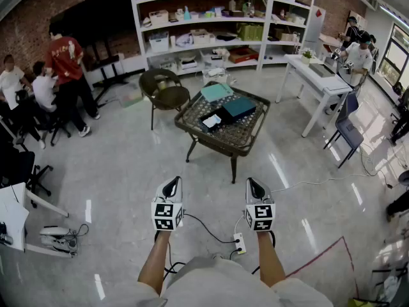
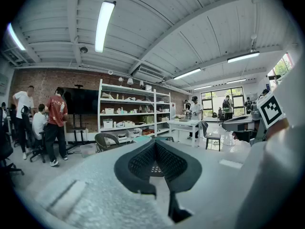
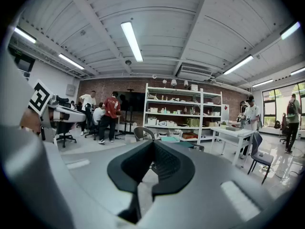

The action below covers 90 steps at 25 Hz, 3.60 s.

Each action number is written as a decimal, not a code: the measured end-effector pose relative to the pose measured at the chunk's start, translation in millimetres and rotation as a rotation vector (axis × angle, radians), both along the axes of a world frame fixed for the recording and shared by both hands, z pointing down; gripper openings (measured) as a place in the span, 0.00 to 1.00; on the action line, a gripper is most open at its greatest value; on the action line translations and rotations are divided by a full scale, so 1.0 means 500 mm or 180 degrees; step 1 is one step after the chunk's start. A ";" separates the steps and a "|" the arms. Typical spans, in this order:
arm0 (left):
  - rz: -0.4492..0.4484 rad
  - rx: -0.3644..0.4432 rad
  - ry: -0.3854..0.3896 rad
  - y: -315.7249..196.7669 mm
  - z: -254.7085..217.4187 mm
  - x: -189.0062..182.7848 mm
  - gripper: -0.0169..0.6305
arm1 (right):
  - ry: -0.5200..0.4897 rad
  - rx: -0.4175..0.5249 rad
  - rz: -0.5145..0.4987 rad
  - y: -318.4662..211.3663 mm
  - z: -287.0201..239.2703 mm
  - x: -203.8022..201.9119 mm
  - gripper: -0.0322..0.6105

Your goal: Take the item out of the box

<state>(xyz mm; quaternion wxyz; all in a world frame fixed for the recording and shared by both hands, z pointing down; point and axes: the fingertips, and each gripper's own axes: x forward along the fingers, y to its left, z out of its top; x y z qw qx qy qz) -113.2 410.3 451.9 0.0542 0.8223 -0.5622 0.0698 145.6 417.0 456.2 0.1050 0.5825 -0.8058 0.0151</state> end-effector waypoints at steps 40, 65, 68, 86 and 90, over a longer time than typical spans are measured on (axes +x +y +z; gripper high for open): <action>-0.0114 -0.0089 -0.0036 -0.087 0.043 0.125 0.04 | -0.0123 0.0011 -0.0247 -0.102 0.056 0.090 0.05; 0.0235 -0.0099 0.0088 -0.631 0.051 -0.010 0.04 | 0.0095 -0.0039 0.0000 -0.593 0.050 -0.064 0.05; 0.0280 -0.0088 0.0100 -0.696 0.049 -0.032 0.04 | 0.0110 -0.0018 0.0058 -0.652 0.043 -0.085 0.05; 0.0578 -0.0173 0.0126 -0.861 0.091 -0.029 0.04 | 0.0150 -0.0114 0.0315 -0.775 0.083 -0.100 0.05; 0.0568 -0.0209 0.0111 -0.880 0.101 -0.033 0.04 | 0.0127 -0.0154 0.0315 -0.794 0.095 -0.101 0.05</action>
